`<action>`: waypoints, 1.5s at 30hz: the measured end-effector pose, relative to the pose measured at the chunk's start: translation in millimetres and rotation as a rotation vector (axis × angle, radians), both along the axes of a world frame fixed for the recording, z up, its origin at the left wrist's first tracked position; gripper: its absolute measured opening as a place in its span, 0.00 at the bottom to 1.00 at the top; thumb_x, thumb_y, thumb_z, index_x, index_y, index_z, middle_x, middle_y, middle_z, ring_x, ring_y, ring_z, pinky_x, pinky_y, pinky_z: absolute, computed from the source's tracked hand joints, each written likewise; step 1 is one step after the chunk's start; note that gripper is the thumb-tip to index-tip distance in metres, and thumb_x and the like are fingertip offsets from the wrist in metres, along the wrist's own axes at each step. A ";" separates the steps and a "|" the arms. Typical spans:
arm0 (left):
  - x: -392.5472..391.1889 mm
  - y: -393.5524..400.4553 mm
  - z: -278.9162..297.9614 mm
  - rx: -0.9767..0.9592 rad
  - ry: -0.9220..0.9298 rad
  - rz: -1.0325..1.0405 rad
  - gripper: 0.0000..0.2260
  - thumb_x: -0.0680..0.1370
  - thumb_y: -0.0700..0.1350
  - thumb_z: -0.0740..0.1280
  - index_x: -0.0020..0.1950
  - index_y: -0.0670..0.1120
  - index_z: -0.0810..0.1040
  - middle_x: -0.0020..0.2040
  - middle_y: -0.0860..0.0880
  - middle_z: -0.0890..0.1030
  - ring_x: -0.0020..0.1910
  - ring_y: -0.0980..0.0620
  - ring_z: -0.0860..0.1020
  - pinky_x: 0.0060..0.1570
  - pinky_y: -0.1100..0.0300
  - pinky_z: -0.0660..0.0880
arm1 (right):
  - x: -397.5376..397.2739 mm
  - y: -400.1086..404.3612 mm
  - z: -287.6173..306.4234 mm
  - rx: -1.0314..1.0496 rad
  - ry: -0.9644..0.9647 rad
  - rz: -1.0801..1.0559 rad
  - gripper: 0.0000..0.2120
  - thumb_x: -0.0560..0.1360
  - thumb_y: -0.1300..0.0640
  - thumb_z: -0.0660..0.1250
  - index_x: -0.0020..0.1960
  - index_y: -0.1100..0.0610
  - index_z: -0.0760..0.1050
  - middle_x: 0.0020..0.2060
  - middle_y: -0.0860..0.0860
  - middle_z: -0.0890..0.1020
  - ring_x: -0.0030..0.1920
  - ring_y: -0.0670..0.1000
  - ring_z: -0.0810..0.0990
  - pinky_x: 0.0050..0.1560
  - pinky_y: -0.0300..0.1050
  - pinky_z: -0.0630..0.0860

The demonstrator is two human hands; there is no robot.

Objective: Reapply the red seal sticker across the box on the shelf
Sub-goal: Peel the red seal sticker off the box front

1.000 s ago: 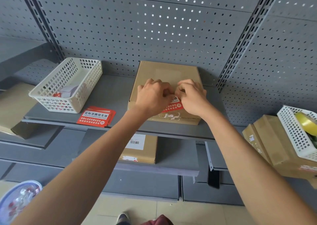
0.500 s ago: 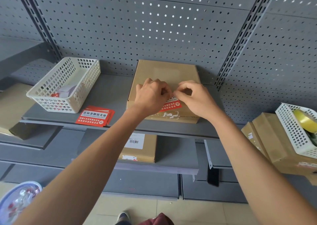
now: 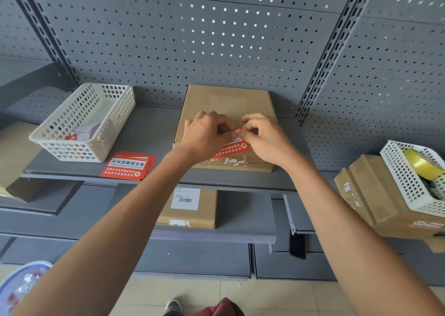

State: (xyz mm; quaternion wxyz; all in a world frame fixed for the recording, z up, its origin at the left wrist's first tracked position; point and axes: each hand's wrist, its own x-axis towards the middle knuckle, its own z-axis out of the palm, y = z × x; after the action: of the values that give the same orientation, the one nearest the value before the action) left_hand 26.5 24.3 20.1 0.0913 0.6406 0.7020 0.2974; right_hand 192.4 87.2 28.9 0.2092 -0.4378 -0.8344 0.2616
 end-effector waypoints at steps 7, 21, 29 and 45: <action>1.5 -2.1 2.2 -0.015 0.001 0.003 0.06 0.80 0.56 0.67 0.48 0.56 0.81 0.46 0.57 0.77 0.56 0.49 0.72 0.57 0.48 0.65 | 0.7 -2.1 -0.2 -0.004 -0.001 0.004 0.10 0.80 0.51 0.66 0.45 0.54 0.81 0.67 0.44 0.76 0.68 0.51 0.70 0.61 0.43 0.59; 1.9 -2.5 1.1 -0.016 0.044 -0.008 0.06 0.81 0.55 0.65 0.50 0.55 0.78 0.49 0.55 0.76 0.55 0.50 0.71 0.52 0.52 0.59 | 13.5 -10.3 1.3 -0.051 0.028 0.008 0.08 0.76 0.49 0.71 0.41 0.53 0.80 0.67 0.45 0.75 0.67 0.48 0.71 0.62 0.43 0.61; 0.1 -3.3 2.9 -0.025 0.038 -0.032 0.06 0.81 0.56 0.64 0.50 0.56 0.77 0.48 0.55 0.76 0.55 0.48 0.72 0.52 0.51 0.61 | 12.8 -8.1 3.3 -0.087 0.012 0.029 0.10 0.77 0.50 0.69 0.38 0.52 0.80 0.68 0.44 0.74 0.69 0.49 0.69 0.64 0.46 0.62; -3.6 -7.0 5.7 -0.053 0.035 -0.085 0.12 0.73 0.63 0.72 0.50 0.59 0.79 0.49 0.55 0.77 0.56 0.50 0.69 0.53 0.52 0.60 | 11.5 -6.4 5.0 -0.105 0.015 0.044 0.11 0.78 0.51 0.69 0.37 0.52 0.80 0.69 0.42 0.74 0.71 0.49 0.67 0.67 0.47 0.60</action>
State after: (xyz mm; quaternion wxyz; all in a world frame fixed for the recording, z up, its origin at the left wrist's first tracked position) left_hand 22.9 17.3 25.8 0.1085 0.6723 0.6834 0.2630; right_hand 203.9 80.8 33.8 0.1865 -0.4276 -0.8274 0.3127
